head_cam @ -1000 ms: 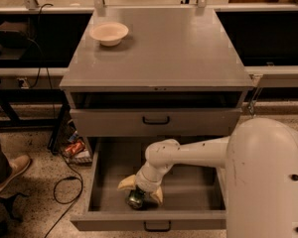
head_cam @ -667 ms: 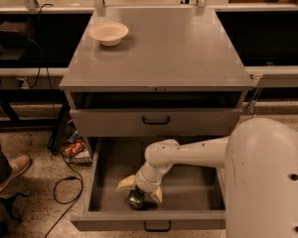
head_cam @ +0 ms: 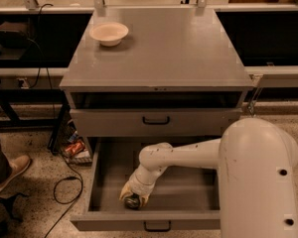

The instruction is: Pick green can from middle drawer and place on counter

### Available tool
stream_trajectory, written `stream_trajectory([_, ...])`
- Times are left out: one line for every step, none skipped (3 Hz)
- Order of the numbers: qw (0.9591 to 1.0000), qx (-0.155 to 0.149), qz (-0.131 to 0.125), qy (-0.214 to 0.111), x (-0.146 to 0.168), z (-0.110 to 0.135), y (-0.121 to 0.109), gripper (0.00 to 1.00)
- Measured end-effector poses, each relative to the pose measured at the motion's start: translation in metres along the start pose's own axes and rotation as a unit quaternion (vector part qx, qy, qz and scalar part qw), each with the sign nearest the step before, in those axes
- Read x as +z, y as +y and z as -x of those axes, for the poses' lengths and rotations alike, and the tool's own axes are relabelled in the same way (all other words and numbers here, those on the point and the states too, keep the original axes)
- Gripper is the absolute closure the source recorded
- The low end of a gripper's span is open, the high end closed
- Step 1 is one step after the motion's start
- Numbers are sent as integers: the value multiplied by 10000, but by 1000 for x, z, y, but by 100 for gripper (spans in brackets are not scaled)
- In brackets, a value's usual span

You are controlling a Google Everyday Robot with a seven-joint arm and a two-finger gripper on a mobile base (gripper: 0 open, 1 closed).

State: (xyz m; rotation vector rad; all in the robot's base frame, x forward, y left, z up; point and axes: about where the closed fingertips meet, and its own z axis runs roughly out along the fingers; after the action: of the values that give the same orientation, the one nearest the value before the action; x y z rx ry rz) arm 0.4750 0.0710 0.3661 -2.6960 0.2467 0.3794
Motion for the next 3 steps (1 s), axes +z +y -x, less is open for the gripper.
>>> stream_trajectory([10000, -31, -26, -29, 1, 2, -4, 70])
stream_trajectory([9999, -8, -51, 120, -20, 1, 3, 94])
stream_trajectory([9994, -80, -81, 328, -63, 0, 13, 100])
